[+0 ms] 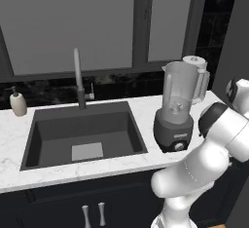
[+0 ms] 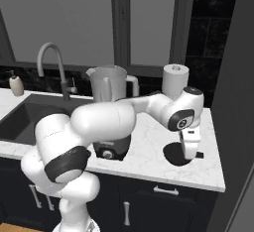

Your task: Close the lid blender by securely placing the lid on top.

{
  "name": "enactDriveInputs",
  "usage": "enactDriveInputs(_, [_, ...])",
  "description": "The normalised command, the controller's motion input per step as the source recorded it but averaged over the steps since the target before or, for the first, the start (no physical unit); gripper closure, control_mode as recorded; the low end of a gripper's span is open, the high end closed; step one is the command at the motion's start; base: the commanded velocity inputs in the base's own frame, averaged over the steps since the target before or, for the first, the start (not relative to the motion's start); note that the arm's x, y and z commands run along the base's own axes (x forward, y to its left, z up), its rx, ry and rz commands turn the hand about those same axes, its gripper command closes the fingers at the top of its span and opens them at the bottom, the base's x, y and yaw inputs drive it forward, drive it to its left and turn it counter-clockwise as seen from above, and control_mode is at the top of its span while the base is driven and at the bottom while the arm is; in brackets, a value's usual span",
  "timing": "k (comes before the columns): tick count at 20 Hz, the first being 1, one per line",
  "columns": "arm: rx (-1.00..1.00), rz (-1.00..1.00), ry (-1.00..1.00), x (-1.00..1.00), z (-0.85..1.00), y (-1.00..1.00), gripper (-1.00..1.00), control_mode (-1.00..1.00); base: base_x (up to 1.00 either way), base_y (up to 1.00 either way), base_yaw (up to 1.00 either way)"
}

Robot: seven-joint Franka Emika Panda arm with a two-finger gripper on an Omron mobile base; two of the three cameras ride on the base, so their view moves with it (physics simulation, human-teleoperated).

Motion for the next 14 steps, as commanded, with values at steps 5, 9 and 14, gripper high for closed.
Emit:
enactDriveInputs(5, [0.0,0.0,0.0,0.11,-0.23,-0.17,-1.0,-1.0,0.0,0.0,0.0])
enactDriveInputs(9, [0.0,0.0,0.0,0.09,-0.15,-0.21,-1.0,-1.0,0.0,0.0,0.0])
enactDriveInputs(14, [0.0,0.0,0.0,0.22,-0.13,-0.02,-1.0,-1.0,0.0,0.0,0.0])
